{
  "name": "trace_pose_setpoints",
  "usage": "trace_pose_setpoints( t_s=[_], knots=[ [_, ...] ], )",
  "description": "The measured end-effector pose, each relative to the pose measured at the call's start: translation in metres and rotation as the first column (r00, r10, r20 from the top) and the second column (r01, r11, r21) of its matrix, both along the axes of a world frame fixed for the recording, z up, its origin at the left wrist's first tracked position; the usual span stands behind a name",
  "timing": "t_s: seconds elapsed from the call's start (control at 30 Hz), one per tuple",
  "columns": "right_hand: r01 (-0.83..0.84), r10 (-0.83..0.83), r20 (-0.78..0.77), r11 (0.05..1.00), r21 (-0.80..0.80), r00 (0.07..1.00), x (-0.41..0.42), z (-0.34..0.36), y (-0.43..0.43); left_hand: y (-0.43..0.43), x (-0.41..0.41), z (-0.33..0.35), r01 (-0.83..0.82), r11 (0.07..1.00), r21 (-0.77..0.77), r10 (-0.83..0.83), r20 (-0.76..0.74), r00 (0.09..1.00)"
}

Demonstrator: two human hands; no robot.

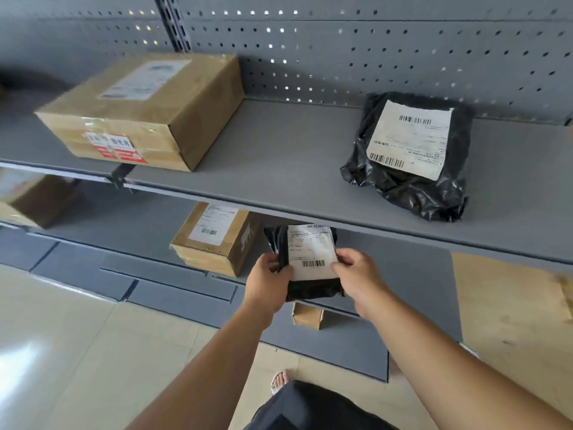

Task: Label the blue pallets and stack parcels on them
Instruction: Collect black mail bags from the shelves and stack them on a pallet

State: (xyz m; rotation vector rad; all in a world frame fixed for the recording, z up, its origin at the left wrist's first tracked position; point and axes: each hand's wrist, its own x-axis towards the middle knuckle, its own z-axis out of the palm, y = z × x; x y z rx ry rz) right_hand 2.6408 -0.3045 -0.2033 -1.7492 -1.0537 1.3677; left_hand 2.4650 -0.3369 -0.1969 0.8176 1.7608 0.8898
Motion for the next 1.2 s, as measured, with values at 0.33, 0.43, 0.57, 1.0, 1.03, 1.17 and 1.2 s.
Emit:
trace_pose_setpoints(
  t_s=[0.33,0.43,0.57,1.0,1.03,1.17,1.2],
  knots=[
    [-0.291,0.289,-0.128,0.957,-0.004,0.949,-0.063,0.025,-0.018,-0.08,-0.04,0.036,-0.377,0.926,0.034,0.374,0.064,0.925],
    [-0.401,0.399,-0.151,0.916,0.022,0.904,-0.102,0.035,-0.029,-0.108,-0.066,0.047,-0.479,0.874,0.085,0.473,0.075,0.878],
    [-0.54,0.541,-0.174,0.84,0.056,0.823,-0.165,0.054,-0.047,-0.146,-0.111,0.059,-0.599,0.786,0.15,0.592,0.097,0.8],
    [-0.792,0.818,-0.13,0.575,0.207,0.56,-0.411,0.107,-0.171,-0.301,-0.302,0.093,-0.824,0.495,0.276,0.839,0.095,0.535],
    [-0.8,0.828,-0.131,0.56,0.215,0.545,-0.427,0.108,-0.182,-0.313,-0.315,0.096,-0.833,0.477,0.279,0.849,0.099,0.519],
    [-0.846,0.876,-0.132,0.482,0.229,0.464,-0.49,0.109,-0.221,-0.355,-0.364,0.098,-0.872,0.391,0.295,0.889,0.123,0.44],
    [-0.855,0.885,-0.135,0.466,0.228,0.446,-0.504,0.109,-0.228,-0.363,-0.375,0.098,-0.882,0.369,0.293,0.898,0.131,0.42]
  ],
)
